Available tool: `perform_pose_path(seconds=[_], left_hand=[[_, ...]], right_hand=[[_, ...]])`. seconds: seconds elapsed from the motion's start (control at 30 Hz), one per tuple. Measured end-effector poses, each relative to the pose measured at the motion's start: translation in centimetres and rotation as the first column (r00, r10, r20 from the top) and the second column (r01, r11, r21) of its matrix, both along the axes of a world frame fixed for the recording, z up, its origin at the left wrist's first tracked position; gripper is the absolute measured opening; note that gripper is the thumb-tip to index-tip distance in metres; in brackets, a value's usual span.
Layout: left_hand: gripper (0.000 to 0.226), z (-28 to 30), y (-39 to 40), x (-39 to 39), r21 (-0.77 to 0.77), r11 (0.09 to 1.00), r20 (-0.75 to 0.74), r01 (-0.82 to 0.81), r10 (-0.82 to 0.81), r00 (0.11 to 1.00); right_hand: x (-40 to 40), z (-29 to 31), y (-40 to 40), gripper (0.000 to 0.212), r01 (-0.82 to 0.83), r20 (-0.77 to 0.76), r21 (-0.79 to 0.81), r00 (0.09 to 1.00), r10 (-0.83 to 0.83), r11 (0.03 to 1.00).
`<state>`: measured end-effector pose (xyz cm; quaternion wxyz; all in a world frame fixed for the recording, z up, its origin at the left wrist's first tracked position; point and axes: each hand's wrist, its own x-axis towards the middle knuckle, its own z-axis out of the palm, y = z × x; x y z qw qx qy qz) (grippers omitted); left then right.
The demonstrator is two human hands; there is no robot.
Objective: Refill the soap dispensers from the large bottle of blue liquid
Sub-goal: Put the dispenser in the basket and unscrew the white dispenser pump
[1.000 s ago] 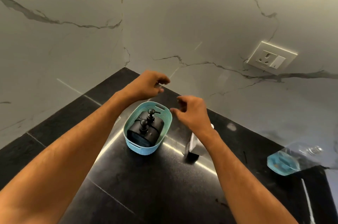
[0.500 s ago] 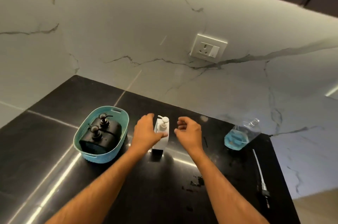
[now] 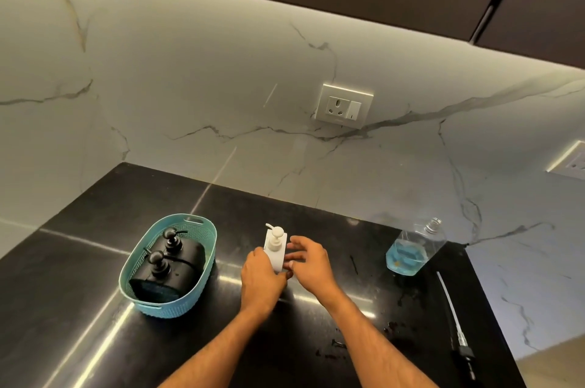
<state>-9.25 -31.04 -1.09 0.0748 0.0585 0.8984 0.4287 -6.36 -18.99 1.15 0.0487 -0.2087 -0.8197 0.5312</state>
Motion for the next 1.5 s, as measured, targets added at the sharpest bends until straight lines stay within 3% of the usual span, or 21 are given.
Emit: perform_pose_path(seconds=[0.27,0.87,1.0,1.17,1.5], left_hand=[[0.041,-0.4,-0.3,-0.3,-0.003,1.0,-0.042,0.022,-0.022,0.999],[0.047,0.1,1.8,0.3,0.033,0.971,-0.062,0.235,-0.233,0.97],[0.045,0.4,2.4,0.8,0.026,0.952,-0.049,0.305,-0.303,0.952],[0.043,0.5,3.0,1.7,0.008,0.914,-0.076,0.407,-0.405,0.911],[0.044,1.7,3.9,2.2,-0.043,0.862,-0.095,0.505,-0.507,0.857]], right_hand=[[0.2,-0.5,-0.1,0.052,0.007,-0.02,0.04,1.0,-0.006,0.999],[3.6,-0.3,3.4,0.041,0.115,-0.095,0.097,0.99,-0.105,0.989],[5.1,0.0,4.7,0.036,0.178,-0.149,0.211,0.978,-0.149,0.961],[7.0,0.8,5.9,0.046,0.201,-0.204,0.391,0.97,-0.129,0.898],[7.9,2.5,6.0,0.037,0.182,-0.198,0.515,0.976,-0.09,0.838]])
